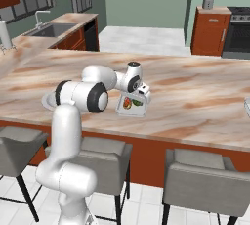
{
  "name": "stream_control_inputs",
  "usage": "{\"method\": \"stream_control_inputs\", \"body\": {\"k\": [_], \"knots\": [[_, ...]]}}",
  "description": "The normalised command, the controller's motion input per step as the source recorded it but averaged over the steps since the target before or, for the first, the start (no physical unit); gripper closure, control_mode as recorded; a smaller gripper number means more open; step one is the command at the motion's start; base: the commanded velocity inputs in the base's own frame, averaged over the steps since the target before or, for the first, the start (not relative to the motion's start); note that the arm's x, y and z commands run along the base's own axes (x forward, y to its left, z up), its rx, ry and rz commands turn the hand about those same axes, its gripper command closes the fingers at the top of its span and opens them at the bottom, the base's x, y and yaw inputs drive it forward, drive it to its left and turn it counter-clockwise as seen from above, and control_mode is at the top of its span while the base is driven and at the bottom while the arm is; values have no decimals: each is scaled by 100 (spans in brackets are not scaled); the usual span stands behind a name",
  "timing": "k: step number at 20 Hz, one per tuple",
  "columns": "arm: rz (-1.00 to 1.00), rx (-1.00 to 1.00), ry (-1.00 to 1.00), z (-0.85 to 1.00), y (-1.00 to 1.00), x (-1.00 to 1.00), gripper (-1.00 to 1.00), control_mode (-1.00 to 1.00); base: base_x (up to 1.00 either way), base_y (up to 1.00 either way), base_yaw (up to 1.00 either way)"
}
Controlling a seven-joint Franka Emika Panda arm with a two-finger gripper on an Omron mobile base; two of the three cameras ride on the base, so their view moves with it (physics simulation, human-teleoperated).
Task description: Place one cooked food and one vegetable from the large plate to each tupperware container.
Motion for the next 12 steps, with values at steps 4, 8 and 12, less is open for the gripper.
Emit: {"method": "stream_control_inputs", "body": {"k": [4,8,12], "knots": [[-1,0,0,-23,0,26,100,-100,0,0,0],[0,0,0,-28,0,2,100,-100,0,0,0],[-3,0,0,-21,0,-1,-100,-100,0,0,0]]}}
